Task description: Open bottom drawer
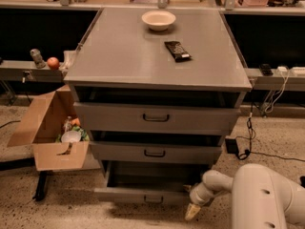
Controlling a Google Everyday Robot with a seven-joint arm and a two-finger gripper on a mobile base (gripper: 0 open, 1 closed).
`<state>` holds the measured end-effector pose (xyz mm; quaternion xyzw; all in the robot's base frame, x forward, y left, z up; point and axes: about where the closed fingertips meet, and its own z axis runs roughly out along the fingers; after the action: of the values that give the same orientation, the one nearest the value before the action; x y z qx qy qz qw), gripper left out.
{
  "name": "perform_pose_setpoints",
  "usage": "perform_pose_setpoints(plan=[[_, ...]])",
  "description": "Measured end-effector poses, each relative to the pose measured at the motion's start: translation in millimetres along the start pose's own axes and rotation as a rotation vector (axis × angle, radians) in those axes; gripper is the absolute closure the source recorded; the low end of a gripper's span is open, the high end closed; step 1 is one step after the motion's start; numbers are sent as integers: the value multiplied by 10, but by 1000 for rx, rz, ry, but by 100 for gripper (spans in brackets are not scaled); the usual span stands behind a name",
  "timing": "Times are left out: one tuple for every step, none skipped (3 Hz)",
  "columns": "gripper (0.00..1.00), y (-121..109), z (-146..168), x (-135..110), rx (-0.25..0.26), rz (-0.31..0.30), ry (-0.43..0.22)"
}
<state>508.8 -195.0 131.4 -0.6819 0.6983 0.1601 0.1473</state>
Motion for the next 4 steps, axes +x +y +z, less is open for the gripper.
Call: perform_pose_setpoints(plan=[[41, 19, -37, -19, -3, 2, -2], [63, 134, -61, -118, 0, -17, 2], [86, 247, -176, -384, 35, -68, 13], [100, 281, -189, -425, 38, -72, 0]])
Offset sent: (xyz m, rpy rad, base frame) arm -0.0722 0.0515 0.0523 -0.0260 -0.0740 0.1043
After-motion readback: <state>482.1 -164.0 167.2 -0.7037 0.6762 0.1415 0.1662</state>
